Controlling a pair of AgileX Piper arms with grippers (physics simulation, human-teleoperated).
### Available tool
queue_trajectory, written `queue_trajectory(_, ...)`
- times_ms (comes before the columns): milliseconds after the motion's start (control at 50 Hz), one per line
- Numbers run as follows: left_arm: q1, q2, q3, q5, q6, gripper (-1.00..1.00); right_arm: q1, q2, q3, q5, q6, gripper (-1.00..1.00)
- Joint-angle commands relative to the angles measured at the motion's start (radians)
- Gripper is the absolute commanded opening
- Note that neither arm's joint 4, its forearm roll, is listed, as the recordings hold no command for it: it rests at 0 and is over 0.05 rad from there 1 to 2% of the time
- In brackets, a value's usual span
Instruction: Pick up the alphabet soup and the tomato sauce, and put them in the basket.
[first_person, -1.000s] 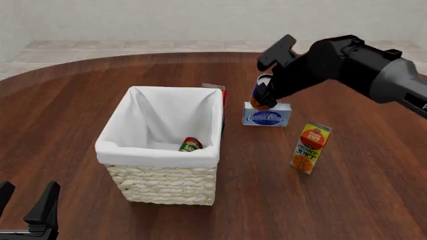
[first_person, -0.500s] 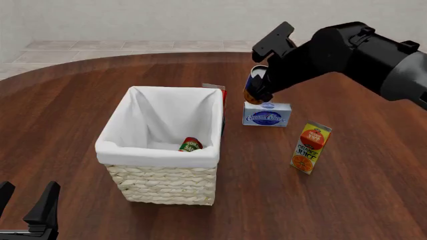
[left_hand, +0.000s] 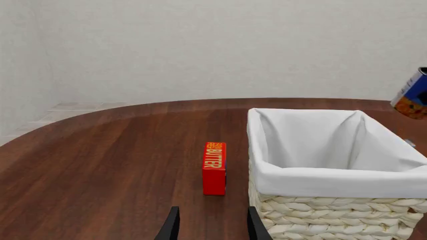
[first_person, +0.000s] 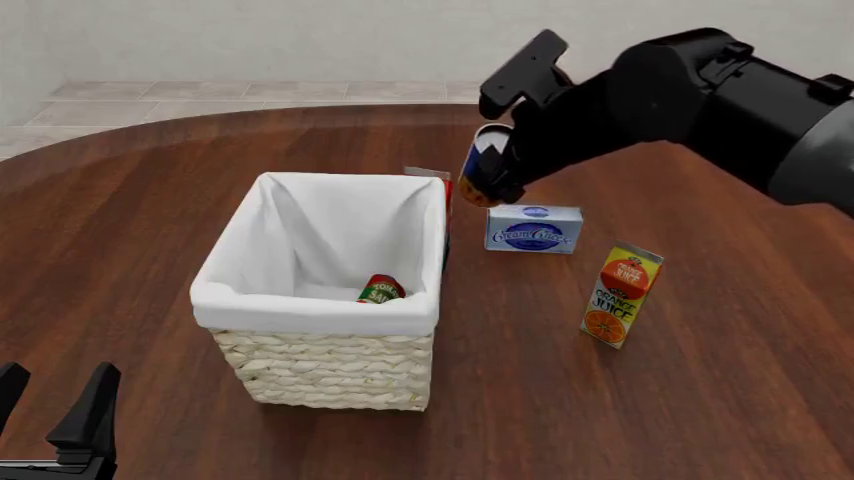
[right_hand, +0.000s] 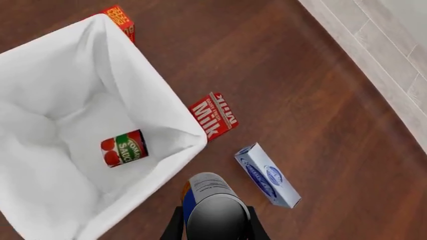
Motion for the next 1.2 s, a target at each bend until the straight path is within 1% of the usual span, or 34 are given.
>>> queue_trajectory(20, 0.0, 0.0, 0.0, 0.0, 0.0, 1.0, 0.042, -0.008, -0.015, -0.002, 0.03, -1.0)
queue_trajectory(360, 0.0, 0.0, 0.0, 0.0, 0.0, 1.0, 0.089, 0.009, -0.053, 0.013, 0.028, -1.0)
queue_trajectory(660, 0.0, 0.0, 0.0, 0.0, 0.0, 1.0, 0.138, 0.008, -0.039, 0.007, 0.025, -1.0)
queue_trajectory(940, 0.0, 0.0, 0.0, 0.0, 0.0, 1.0, 0.147, 0.025, -0.05, -0.002, 0.019, -1.0)
queue_trajectory(1200, 0.0, 0.0, 0.0, 0.0, 0.0, 1.0, 0.175, 0.045, -0.054, -0.009, 0.016, -1.0)
